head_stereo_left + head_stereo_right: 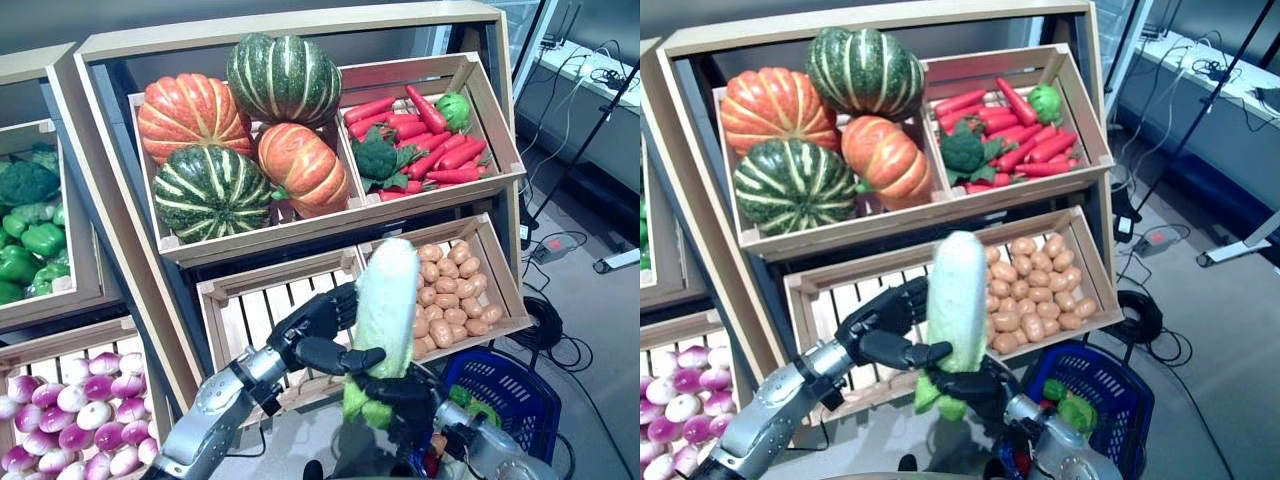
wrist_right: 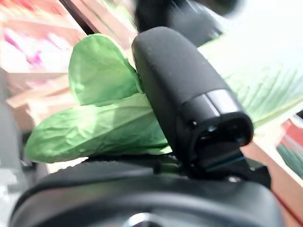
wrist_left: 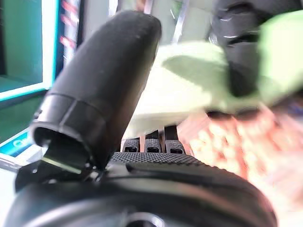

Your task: Put vegetables into the basket

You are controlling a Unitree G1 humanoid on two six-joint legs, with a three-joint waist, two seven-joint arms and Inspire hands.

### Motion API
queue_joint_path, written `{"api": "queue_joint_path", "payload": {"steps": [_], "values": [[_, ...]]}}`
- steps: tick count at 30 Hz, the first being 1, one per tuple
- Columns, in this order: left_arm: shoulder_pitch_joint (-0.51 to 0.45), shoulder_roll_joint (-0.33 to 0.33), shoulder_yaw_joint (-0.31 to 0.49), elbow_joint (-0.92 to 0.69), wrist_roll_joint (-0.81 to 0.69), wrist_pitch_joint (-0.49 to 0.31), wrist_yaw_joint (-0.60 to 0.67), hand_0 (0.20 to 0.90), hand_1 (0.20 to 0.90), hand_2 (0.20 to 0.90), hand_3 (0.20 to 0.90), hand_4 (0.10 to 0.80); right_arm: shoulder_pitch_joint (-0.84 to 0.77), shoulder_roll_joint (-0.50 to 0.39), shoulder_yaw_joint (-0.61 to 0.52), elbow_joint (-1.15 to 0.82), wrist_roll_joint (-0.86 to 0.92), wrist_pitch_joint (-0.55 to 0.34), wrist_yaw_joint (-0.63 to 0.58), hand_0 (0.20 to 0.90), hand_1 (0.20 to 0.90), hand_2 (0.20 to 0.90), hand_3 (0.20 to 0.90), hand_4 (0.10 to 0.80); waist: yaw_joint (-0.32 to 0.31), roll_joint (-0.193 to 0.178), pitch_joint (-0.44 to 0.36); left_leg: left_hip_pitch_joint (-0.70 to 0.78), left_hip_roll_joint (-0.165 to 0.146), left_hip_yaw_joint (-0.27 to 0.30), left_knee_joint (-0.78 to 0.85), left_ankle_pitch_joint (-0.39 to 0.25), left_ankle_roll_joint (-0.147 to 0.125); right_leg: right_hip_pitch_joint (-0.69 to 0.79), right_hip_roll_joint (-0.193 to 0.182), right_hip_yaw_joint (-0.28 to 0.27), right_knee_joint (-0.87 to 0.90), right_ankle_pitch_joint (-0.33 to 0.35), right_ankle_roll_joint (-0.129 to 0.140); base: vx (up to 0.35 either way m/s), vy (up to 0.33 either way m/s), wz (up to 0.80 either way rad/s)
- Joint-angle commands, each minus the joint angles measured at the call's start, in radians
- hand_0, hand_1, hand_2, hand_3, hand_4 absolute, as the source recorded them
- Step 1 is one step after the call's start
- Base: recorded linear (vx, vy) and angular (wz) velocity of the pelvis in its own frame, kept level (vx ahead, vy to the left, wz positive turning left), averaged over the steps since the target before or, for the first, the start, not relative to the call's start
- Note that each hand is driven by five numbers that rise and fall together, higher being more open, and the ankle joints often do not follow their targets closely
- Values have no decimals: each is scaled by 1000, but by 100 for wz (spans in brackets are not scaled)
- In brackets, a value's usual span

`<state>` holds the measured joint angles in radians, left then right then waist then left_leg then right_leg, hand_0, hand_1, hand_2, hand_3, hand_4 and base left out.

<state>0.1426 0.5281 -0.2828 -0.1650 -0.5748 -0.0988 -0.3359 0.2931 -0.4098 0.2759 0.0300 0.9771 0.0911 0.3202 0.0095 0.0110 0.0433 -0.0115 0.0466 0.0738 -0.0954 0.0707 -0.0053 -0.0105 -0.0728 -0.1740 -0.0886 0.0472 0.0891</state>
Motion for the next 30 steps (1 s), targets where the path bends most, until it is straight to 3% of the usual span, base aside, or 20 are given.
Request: {"api": "queue_joint_path", "payload": {"steps": [1, 2, 4, 15, 19, 23, 25, 30], "values": [[-46, 32, 180, -25, 47, -182, 178, 900, 900, 900, 900, 800, -70, 18, -219, -32, 199, -277, -98, 300, 300, 300, 300, 400, -20, -26, 12, -11, -2, -6, 8, -45, -17, -3, -35, -2, 19, 11, 24, -281, -26, -3], [-52, 12, 207, 4, 94, -216, 250, 900, 900, 900, 900, 800, -88, 49, -247, -13, 234, -355, -133, 300, 300, 300, 300, 400, -20, -21, 54, -47, -5, -7, 8, -39, -15, -48, -29, 5, 38, 5, 15, -278, -23, -1], [-80, 15, 208, 22, 141, -255, 307, 900, 900, 900, 900, 800, -136, 72, -268, 16, 275, -430, -168, 300, 300, 300, 300, 400, -21, -15, 114, -91, -5, -10, 8, -22, -15, -100, -23, 10, 63, 6, 7, -424, -27, 1], [-180, 3, 134, 29, 129, -276, 379, 900, 900, 900, 900, 800, -286, 144, -357, 177, 509, -736, -338, 300, 300, 300, 300, 400, -5, 13, 307, -210, -10, -17, 21, 25, -26, -194, -9, -2, 99, 16, -9, -172, -28, 0], [-234, 0, 102, 35, 95, -282, 396, 900, 900, 900, 900, 800, -344, 148, -384, 273, 580, -772, -374, 300, 300, 300, 300, 400, 5, 20, 362, -269, -19, -24, 62, 30, -31, -235, -9, -16, 127, 17, -17, -133, -32, 1], [-305, -17, 42, 44, 98, -304, 412, 900, 900, 900, 900, 800, -427, 128, -384, 375, 659, -741, -402, 300, 300, 300, 300, 400, 16, 30, 424, -347, -28, -38, 119, 34, -38, -285, -11, -25, 163, 16, -26, -113, -35, 10], [-346, -21, 20, 50, 128, -342, 406, 900, 900, 900, 900, 800, -471, 118, -388, 455, 768, -711, -361, 300, 300, 300, 300, 400, 27, 37, 455, -389, -37, -43, 136, 39, -38, -322, -16, -37, 186, 16, -26, -127, -54, 7], [-414, -21, -10, 62, 121, -382, 433, 900, 900, 900, 900, 800, -571, 83, -386, 596, 848, -646, -361, 300, 300, 300, 300, 400, 47, 55, 477, -491, -62, -58, 188, 43, -31, -428, -31, -56, 263, 2, -25, -82, -30, 2]]}}
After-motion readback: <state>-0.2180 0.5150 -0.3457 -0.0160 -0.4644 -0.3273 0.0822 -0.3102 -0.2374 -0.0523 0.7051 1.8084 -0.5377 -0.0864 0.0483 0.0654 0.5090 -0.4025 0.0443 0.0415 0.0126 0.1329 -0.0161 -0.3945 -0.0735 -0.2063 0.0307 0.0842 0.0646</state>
